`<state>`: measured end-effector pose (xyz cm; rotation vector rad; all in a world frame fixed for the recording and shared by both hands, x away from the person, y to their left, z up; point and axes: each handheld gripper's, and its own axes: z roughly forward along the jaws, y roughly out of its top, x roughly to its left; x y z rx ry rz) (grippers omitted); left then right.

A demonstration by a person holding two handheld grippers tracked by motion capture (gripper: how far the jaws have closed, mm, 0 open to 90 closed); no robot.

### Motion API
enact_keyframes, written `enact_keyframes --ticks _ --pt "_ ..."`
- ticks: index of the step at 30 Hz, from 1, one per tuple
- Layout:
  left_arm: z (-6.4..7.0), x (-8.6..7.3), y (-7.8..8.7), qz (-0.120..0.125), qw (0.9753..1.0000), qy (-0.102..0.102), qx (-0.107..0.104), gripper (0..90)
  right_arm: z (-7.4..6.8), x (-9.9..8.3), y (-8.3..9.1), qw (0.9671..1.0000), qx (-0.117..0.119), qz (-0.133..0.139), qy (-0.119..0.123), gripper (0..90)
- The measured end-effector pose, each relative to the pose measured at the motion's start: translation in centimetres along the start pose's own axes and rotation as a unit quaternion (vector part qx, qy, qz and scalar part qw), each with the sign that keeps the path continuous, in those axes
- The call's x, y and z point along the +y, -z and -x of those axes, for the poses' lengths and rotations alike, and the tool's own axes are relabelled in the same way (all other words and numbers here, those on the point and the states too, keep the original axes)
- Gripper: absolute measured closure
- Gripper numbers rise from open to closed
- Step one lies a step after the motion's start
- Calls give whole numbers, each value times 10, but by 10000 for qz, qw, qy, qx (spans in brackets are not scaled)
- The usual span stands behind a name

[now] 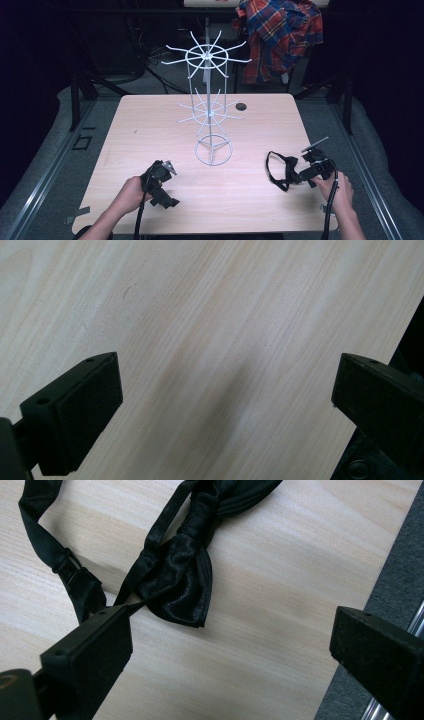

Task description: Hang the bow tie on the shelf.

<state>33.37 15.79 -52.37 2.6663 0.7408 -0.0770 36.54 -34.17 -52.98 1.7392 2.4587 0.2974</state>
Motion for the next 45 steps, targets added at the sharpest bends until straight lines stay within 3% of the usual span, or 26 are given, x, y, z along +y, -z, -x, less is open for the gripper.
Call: enact_keyframes --ticks 16,22,28,32,35,43,45 --pt "3 -1 0 -13 9999 -125 24 1 -1 4 0 10000 41 41 -22 0" --pt "3 -4 1 -12 10000 -80 13 1 -2 8 -3 9999 73 86 -14 0" --pt "4 -7 2 -11 10000 -69 19 1 -4 15 -2 9998 -39 204 73 0" --pt "4 -9 2 -27 10000 -59 28 1 -5 17 -6 9996 -21 295 -12 0" --pt "4 -11 3 -6 10000 -51 60 1 -4 21 -5 9997 -59 225 99 3" --pt "5 -16 4 -20 9999 9 114 4 -10 29 -12 9996 6 266 84 33" --pt "5 -17 5 -68 9999 4 129 5 -11 31 -14 9993 33 367 -47 89"
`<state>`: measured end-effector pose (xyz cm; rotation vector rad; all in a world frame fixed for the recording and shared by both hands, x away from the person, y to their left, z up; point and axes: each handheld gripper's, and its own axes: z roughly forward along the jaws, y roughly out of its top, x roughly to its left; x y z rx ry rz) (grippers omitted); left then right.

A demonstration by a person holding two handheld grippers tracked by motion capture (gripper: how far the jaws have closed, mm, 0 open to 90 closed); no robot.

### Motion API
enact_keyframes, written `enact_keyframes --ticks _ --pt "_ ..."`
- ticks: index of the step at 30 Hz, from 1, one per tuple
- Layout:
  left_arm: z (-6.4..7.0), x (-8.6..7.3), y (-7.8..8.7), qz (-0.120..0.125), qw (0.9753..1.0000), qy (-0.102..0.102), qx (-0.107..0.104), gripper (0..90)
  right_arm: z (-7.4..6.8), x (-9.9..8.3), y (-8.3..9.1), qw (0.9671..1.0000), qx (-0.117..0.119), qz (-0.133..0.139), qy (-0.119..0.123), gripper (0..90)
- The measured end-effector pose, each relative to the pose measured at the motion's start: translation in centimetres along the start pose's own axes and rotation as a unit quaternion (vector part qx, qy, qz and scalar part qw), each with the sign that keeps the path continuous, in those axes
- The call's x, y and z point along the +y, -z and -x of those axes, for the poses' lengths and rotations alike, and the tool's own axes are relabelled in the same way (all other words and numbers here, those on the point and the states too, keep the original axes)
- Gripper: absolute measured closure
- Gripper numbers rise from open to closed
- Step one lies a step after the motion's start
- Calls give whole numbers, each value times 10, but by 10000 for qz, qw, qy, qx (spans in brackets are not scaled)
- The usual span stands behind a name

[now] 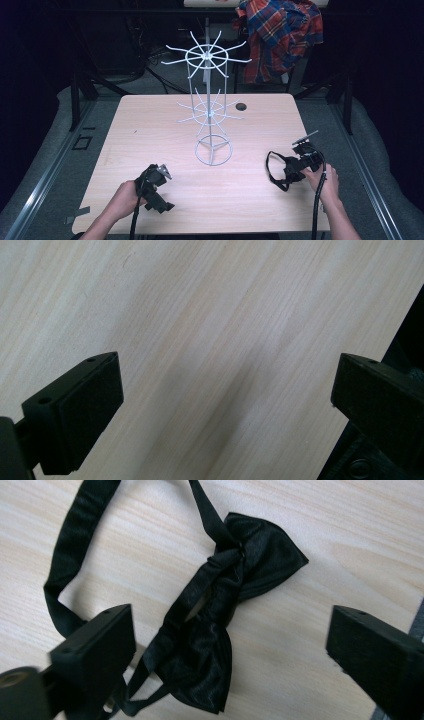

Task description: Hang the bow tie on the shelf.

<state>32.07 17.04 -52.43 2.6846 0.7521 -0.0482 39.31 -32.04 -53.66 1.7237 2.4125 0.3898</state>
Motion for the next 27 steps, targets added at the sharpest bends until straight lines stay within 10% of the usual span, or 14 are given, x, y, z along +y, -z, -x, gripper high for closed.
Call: enact_keyframes --ticks 13,27 --pt "1 -2 1 -38 9999 60 84 9 -2 5 -8 9994 241 -231 25 523" --pt "1 -2 0 -75 9999 71 102 10 -15 8 -8 9988 377 -114 283 740"
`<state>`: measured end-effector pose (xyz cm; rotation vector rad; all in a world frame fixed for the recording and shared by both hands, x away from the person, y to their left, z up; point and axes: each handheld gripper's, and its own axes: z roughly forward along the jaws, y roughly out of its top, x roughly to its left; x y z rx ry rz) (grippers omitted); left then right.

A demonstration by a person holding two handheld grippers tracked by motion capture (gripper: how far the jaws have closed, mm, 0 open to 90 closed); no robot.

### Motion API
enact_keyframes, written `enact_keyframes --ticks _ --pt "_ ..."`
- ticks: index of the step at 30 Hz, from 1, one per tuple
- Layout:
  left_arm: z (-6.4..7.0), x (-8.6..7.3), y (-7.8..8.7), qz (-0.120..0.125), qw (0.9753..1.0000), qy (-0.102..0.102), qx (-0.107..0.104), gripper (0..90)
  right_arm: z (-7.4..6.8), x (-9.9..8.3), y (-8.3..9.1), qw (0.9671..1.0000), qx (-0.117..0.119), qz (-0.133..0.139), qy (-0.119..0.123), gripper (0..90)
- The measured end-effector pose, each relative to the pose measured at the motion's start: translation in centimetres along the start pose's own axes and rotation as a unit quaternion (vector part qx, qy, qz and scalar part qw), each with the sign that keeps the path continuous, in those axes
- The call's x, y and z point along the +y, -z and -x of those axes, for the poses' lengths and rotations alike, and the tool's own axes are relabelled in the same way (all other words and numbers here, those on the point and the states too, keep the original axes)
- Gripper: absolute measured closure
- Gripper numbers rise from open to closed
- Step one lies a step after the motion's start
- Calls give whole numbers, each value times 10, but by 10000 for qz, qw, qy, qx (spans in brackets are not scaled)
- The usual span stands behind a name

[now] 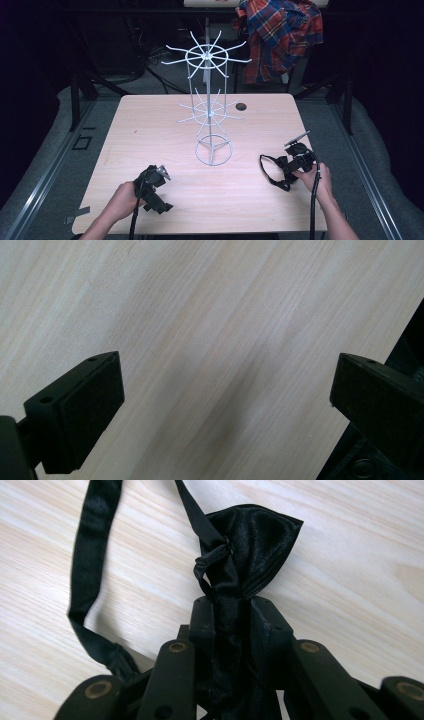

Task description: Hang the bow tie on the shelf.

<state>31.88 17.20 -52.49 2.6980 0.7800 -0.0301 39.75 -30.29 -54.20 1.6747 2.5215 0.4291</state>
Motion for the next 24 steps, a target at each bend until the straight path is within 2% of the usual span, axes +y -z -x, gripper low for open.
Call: enact_keyframes --ticks 4,5,6,7,8,9,10,11,13,16,17,18,20,24 --pt "0 0 0 -3 10000 -5 4 10 -2 2 4 9996 222 155 -49 743" --pt "0 0 0 -2 10000 -3 5 10 -3 3 8 9985 443 292 -91 743" --pt "0 0 0 3 10000 3 15 10 -4 3 10 9978 544 372 -99 743" --pt "0 0 0 3 10000 3 15 11 -4 3 10 9978 544 372 -99 743" --pt "0 0 1 16 10000 1 19 11 -7 4 15 9957 731 551 -132 743" --pt "0 0 1 16 10000 1 19 11 -7 4 15 9957 731 551 -132 743" --pt "0 0 0 14 10000 -1 17 11 -10 4 20 9942 821 693 -104 743" --pt "0 0 0 14 10000 -1 17 11 -10 4 20 9942 821 693 -104 743" --pt "0 0 0 9 10000 1 19 11 -13 6 27 9920 904 875 -31 743" --pt "0 0 0 5 10000 3 24 14 -16 6 31 9908 936 981 -20 743" --pt "0 0 0 3 10000 6 23 14 -19 6 32 9892 986 1078 -78 743" --pt "0 0 0 4 10000 5 22 14 -20 6 35 9899 952 1049 29 743" --pt "0 0 0 -3 10000 7 18 15 -25 7 41 9872 1029 1211 122 743" --pt "0 0 0 -3 10000 12 22 14 -32 9 46 9854 1084 1295 225 743"
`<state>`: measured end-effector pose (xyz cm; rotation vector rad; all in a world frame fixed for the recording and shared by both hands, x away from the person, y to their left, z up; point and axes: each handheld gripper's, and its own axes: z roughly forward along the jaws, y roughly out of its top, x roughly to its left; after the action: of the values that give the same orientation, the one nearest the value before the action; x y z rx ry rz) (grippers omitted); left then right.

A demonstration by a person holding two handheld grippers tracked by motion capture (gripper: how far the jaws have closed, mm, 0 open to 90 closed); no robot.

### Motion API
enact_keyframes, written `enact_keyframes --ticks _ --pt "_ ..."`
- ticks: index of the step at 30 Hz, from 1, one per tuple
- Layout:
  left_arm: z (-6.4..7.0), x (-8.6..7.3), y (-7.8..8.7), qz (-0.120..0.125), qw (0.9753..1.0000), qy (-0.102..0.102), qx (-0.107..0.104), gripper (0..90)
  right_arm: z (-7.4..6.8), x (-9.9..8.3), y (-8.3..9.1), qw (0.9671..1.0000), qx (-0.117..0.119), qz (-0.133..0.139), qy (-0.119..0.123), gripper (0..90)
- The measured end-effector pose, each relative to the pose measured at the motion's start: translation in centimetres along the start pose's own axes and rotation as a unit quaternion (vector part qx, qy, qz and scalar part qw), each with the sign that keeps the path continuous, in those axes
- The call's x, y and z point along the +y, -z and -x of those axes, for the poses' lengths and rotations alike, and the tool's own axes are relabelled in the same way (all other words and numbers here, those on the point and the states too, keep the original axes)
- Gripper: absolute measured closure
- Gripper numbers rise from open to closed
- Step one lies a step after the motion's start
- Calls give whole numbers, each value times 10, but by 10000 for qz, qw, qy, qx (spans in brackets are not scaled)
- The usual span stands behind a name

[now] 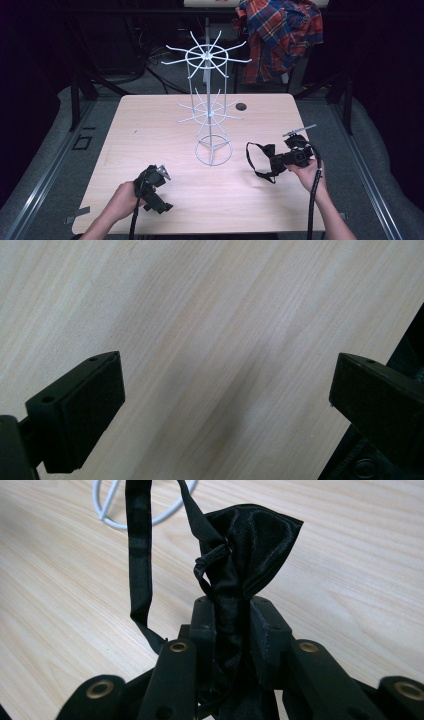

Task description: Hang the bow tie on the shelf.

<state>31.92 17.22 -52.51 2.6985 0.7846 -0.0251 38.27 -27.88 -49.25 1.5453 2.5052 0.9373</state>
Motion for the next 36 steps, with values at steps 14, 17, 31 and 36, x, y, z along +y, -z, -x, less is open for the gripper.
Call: enact_keyframes --ticks 14,17,31,36 --pt "0 0 -1 -17 10000 2 3 14 -13 8 12 9992 187 280 223 742" --pt "0 0 0 -22 10000 3 12 14 -16 9 14 9990 207 328 227 742" --pt "1 -1 2 35 10000 -14 67 17 -27 18 28 9973 122 610 393 743" --pt "2 0 3 83 9999 -36 113 17 -33 25 29 9963 151 727 442 743"
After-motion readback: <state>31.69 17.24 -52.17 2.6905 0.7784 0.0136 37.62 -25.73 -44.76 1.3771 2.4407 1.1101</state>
